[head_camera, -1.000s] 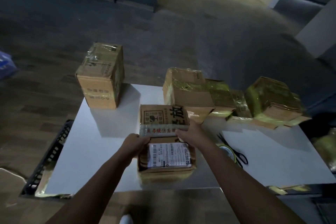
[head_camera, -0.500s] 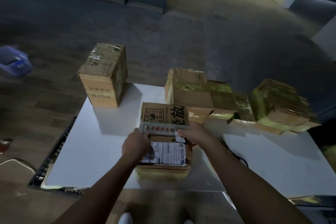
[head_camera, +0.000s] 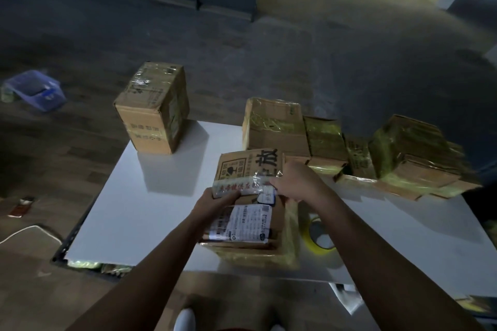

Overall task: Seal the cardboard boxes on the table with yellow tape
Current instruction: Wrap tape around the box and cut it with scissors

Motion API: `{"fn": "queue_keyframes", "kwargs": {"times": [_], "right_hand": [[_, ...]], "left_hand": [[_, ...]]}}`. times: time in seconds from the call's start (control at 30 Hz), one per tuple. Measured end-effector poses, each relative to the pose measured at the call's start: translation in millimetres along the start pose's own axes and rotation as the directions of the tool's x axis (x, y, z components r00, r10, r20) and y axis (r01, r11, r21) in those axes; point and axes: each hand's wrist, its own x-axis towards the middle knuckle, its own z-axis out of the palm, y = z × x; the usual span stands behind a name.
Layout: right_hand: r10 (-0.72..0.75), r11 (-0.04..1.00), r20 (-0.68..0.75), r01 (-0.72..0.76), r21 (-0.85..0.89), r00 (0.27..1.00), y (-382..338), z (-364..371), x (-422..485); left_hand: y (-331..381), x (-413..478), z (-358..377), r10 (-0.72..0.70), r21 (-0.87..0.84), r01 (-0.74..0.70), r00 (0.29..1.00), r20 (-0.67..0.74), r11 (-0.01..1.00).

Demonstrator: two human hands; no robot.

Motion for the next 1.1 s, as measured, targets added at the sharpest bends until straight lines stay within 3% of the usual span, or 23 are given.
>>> {"fn": "queue_keyframes", "kwargs": {"times": [0.1, 0.17, 0.23, 0.3, 0.37, 0.43, 0.53, 0.7, 0.8, 0.87, 0.93, 1.0, 1.1], "right_hand": [[-0.016, 0.998, 0.005, 0.016, -0.068, 1.000, -3.8, -0.3, -0.7], [-0.036, 0.998, -0.013, 0.035, -0.059, 0.999, -7.8, -0.5, -1.9], [-0.074, 0.997, -0.025, 0.074, 0.016, 0.997, -13.8, -0.2, -0.6], [-0.108, 0.966, 0.034, 0.097, 0.241, 0.994, -19.3, 5.9, 2.1], [-0.164, 0.931, 0.067, 0.132, 0.341, 0.984, -24.3, 17.1, 3.7], [-0.196, 0.935, 0.042, 0.174, 0.308, 0.980, -27.1, 33.0, 6.9], [-0.116, 0.943, -0.025, 0.118, 0.310, 0.993, -29.8, 50.6, 13.4], [-0.025, 0.990, -0.154, 0.046, 0.135, 0.988, -29.5, 65.0, 18.8], [0.053, 0.990, -0.230, -0.021, 0.139, 0.972, -23.4, 68.2, 17.8], [0.112, 0.980, -0.188, -0.078, 0.181, 0.976, -16.1, 71.7, 19.2], [0.156, 0.943, -0.030, -0.140, 0.303, 0.987, -9.4, 75.3, 20.3], [0.172, 0.890, 0.082, -0.191, 0.413, 0.982, -5.9, 74.9, 17.7], [0.194, 0.894, 0.084, -0.212, 0.396, 0.977, 1.7, 70.6, 14.8]], "left_hand": [[5.2, 2.6, -5.9, -0.045, -0.007, 0.046, 0.998, 0.037, 0.999], [12.3, 3.4, -4.3, -0.048, 0.196, 0.072, 0.991, -0.122, 0.978], [18.0, 5.1, -1.5, 0.076, 0.566, 0.126, 0.945, -0.320, 0.815], [27.8, 1.4, 1.9, 0.269, 0.747, 0.107, 0.892, -0.364, 0.657], [38.8, -1.6, 2.5, 0.332, 0.715, 0.023, 0.875, -0.353, 0.699], [41.5, -1.7, -2.7, 0.267, 0.708, 0.029, 0.915, -0.303, 0.705], [36.5, -2.9, -16.9, 0.182, 0.752, 0.055, 0.956, -0.228, 0.656], [22.1, -8.4, -27.1, 0.163, 0.650, 0.031, 0.958, -0.236, 0.759], [16.8, -10.1, -32.7, 0.141, 0.548, 0.033, 0.952, -0.272, 0.836], [9.6, -13.2, -34.3, 0.090, 0.398, 0.033, 0.953, -0.288, 0.917], [3.5, -16.0, -31.4, 0.048, 0.271, 0.029, 0.960, -0.275, 0.962], [2.1, -15.5, -26.8, 0.056, 0.249, 0.012, 0.963, -0.262, 0.968], [4.0, -11.7, -18.0, 0.036, 0.203, 0.013, 0.972, -0.234, 0.979]]}}
